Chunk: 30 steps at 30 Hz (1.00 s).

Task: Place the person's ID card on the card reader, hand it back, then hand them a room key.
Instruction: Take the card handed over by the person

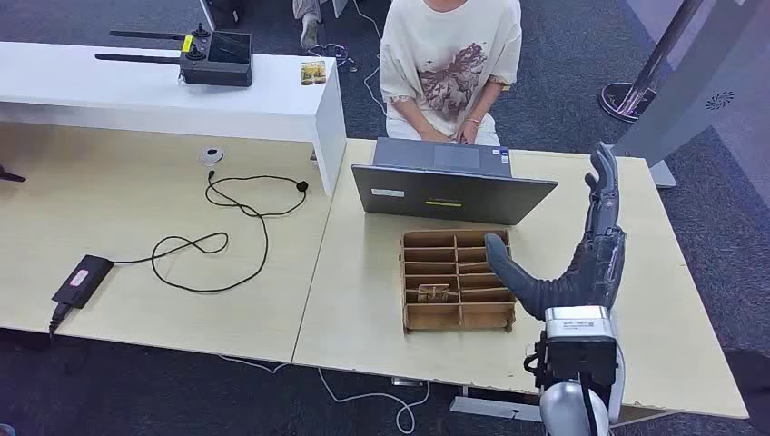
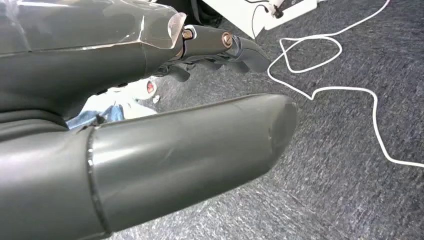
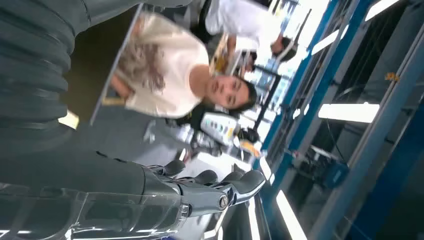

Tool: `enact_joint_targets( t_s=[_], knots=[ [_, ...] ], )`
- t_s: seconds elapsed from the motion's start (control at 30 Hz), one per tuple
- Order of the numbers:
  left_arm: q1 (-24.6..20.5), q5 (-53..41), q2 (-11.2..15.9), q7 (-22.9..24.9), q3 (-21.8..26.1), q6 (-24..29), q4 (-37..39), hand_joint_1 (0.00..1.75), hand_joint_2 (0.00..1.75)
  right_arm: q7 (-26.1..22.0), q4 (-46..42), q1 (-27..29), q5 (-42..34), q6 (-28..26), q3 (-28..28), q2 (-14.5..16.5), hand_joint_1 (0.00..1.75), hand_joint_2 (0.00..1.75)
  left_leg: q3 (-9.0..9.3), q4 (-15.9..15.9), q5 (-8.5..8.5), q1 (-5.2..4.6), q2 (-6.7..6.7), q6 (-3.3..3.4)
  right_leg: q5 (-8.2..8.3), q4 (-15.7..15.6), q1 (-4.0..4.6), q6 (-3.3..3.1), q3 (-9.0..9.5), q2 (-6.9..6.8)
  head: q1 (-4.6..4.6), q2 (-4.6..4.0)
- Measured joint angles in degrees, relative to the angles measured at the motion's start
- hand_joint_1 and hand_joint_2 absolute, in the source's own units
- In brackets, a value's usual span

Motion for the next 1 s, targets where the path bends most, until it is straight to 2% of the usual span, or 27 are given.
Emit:
enact_joint_targets(
  t_s=[0.07,0.2,0.3,0.37,0.53,0.67,0.9,1.0],
  knots=[
    [-0.02,-0.52,0.03,-0.06,-0.38,-0.25,0.00,0.00,0.00,2.44,0.21,-2.05,4.88,-1.89,0.34,-0.20,0.00,1.75,0.02,0.00,0.00,-0.01,0.06,0.00,0.03,0.01,0.00,-0.03,-0.02,0.06,-0.01,0.00],
    [-0.08,-1.98,0.13,-0.73,-1.72,-1.34,0.00,0.00,0.00,11.95,2.82,-11.21,23.58,-6.43,1.27,-1.29,0.00,1.75,0.07,0.00,0.09,-0.01,0.15,-0.07,0.10,0.01,-0.01,-0.06,-0.03,0.17,0.01,-0.01],
    [-0.09,-2.37,0.30,-1.51,-2.65,-1.95,0.00,0.00,0.00,17.69,8.40,-18.90,34.48,-7.72,1.35,-1.99,0.00,1.75,0.08,0.00,0.15,-0.01,0.15,-0.12,0.18,0.02,-0.01,-0.09,-0.04,0.19,-0.01,0.01],
    [-0.10,-2.40,0.43,-1.89,-3.15,-2.25,0.00,0.00,0.00,20.13,13.68,-24.06,38.68,-7.76,1.38,-2.20,0.00,1.75,0.09,0.01,0.20,-0.01,0.15,-0.11,0.22,0.05,-0.01,-0.11,-0.04,0.20,-0.01,0.00],
    [-0.09,-2.16,0.64,-2.49,-3.97,-2.68,0.00,0.00,0.00,22.61,29.63,-36.59,41.99,-6.59,1.39,-2.17,0.00,1.75,0.05,0.01,0.31,-0.01,0.09,-0.11,0.25,0.13,-0.01,-0.11,-0.07,0.13,-0.01,0.00],
    [-0.09,-1.67,0.65,-2.50,-4.03,-2.74,0.00,0.00,0.00,24.20,41.11,-44.16,43.76,-4.59,1.46,-1.24,0.00,1.75,0.04,0.01,0.32,0.00,0.06,-0.13,0.25,0.14,0.00,-0.12,-0.09,0.12,-0.01,0.00],
    [-0.07,-0.76,0.59,-2.50,-4.03,-2.76,0.00,0.00,0.00,25.95,54.65,-51.07,41.82,-0.19,1.10,0.70,0.00,1.75,0.00,0.01,0.31,0.00,0.04,-0.13,0.25,0.14,0.00,-0.12,-0.15,0.10,-0.01,0.00],
    [-0.06,-0.52,0.52,-2.50,-4.03,-2.75,0.00,0.00,0.00,26.34,58.70,-52.83,40.88,3.33,0.61,1.01,0.00,1.75,-0.02,0.01,0.31,0.00,0.03,-0.13,0.25,0.13,0.00,-0.11,-0.15,0.10,-0.01,0.01]
  ],
)
